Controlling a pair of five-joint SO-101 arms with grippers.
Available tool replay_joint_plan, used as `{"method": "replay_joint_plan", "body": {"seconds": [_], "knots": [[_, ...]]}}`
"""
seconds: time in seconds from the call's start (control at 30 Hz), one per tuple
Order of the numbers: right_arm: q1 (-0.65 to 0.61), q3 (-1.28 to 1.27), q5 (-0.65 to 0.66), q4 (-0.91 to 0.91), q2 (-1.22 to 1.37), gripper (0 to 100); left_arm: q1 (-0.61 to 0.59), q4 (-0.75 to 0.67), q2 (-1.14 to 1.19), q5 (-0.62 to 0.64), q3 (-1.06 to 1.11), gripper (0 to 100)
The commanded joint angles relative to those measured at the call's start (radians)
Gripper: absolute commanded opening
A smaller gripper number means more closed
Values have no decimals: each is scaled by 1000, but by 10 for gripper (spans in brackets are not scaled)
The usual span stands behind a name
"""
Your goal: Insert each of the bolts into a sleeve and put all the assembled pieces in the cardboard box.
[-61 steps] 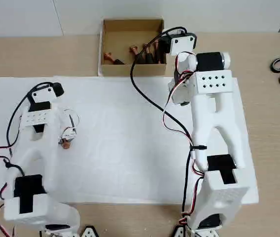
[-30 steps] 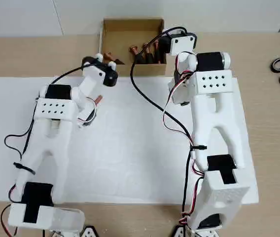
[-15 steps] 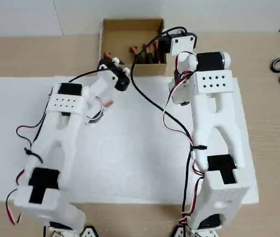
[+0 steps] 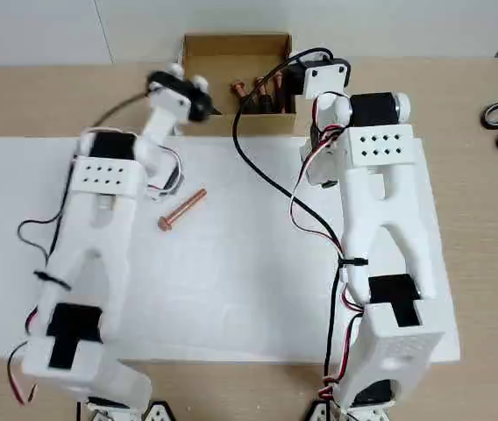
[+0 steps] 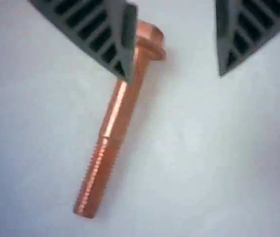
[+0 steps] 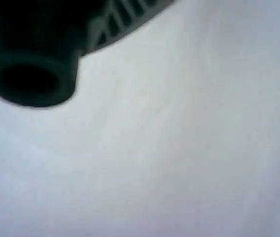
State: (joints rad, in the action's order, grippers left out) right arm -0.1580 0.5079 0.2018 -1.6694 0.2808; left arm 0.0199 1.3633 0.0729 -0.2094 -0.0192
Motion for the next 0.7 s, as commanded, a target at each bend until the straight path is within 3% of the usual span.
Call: {"method": "replay_joint_plan", "body": {"seconds": [0.0,0.07,0.13,0.47,0.67], "knots": [[10,48,9,-10,-73,3,0,91,-104,301,-70,111],[10,48,9,-10,-73,3,-2,147,-143,509,-81,111],[10,48,11,-10,-73,3,-5,186,-183,641,-82,111],[10,48,9,-13,-73,3,5,157,-242,1065,-45,111],[7,46,6,-13,-73,3,5,21,-150,1310,12,110]]}}
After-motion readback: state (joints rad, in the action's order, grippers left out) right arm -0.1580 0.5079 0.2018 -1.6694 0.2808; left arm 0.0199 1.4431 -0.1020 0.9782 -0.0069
